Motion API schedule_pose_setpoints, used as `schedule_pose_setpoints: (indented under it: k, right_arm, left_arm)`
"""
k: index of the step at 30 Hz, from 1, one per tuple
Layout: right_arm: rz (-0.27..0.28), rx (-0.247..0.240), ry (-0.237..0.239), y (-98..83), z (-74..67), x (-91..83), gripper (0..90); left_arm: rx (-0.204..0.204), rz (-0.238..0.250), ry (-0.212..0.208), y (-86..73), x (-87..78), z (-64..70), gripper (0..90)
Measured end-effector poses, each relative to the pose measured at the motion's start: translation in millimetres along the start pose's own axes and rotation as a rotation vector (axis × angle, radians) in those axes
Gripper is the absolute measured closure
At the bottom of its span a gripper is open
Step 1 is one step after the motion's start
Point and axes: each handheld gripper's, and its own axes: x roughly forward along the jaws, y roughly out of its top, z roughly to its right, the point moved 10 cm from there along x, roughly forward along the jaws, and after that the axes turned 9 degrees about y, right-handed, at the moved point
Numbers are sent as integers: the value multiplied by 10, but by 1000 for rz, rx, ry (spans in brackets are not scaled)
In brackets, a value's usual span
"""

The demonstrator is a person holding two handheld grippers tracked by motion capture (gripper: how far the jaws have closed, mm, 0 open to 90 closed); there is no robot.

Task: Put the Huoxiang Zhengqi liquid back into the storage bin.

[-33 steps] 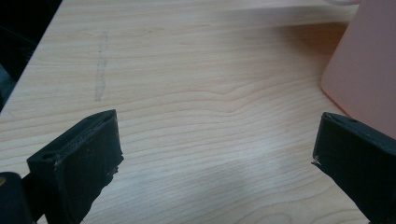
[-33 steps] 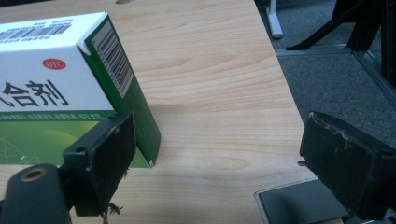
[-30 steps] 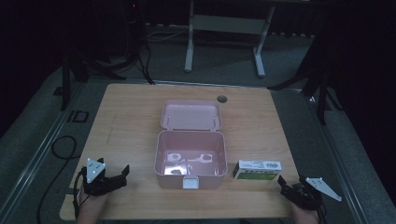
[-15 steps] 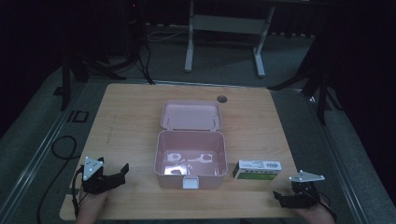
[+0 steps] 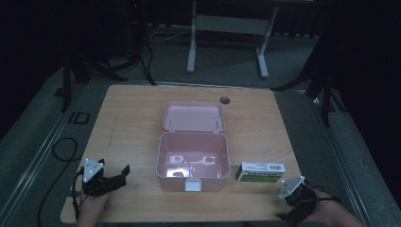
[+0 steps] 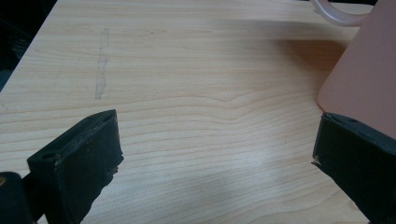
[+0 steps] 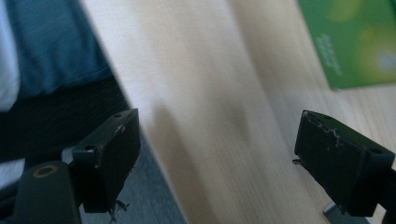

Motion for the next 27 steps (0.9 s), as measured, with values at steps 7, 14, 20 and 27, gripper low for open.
schedule_pose_setpoints:
  k: [7, 14, 20, 27]
  right_arm:
    - [-90, -69, 71, 181, -158, -84, 131]
    - [-93, -164, 126, 535, -358, -260, 136]
    - [-86, -227, 114, 811, -389, -466, 136]
    - [-104, -257, 96, 1030, -281, -662, 136]
  left_arm:
    - [-7, 5, 1, 8, 1, -10, 14]
    - [-15, 4, 1, 13, 2, -26, 14]
    - [-23, 2, 6, 14, 7, -59, 14]
    - [-24, 3, 3, 14, 8, -57, 14]
